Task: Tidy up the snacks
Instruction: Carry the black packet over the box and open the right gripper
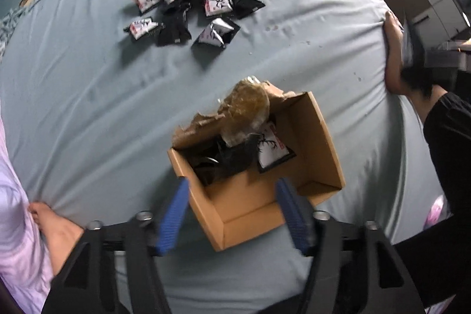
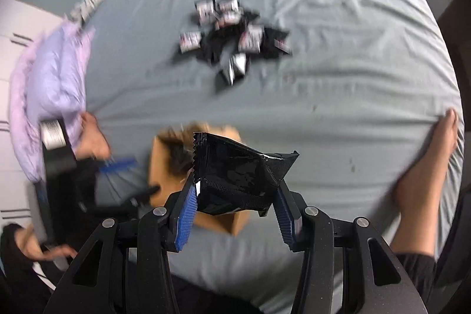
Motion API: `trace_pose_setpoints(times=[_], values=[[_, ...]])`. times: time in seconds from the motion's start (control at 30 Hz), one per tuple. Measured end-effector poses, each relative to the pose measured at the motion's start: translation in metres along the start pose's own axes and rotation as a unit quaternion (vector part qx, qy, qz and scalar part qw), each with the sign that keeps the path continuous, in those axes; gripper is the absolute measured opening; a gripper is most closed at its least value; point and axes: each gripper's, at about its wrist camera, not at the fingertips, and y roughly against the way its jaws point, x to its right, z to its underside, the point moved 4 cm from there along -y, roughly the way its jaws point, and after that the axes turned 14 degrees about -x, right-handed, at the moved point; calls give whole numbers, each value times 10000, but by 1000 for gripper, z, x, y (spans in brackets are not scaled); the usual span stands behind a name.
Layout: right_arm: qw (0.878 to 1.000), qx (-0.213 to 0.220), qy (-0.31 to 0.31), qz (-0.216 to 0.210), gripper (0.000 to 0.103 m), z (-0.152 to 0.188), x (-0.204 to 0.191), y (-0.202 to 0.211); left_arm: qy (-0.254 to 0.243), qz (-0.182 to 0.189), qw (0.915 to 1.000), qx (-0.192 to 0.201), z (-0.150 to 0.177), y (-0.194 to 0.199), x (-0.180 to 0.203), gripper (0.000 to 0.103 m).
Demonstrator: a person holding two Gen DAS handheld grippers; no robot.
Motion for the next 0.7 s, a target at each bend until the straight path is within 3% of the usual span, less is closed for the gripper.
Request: trace_pose_setpoints(times=[0.1,0.23,0.43,0.7], values=[[9995,-256,194,-7,47,-1,-17,-12,95,115,9998,125,-3,8,-7,84],[9986,-206,490,-24,47,-14,-36,-12,670,496,9961,275,-3,13,-32,84],[9968,-461,548,-356,47,-19,-50,-28,1360,171,9900,344,-2,6,-81,84],[9877,-1150,1063,-21,49,-16,-84,-72,2070,174,9771,459,3,8,-126,84]])
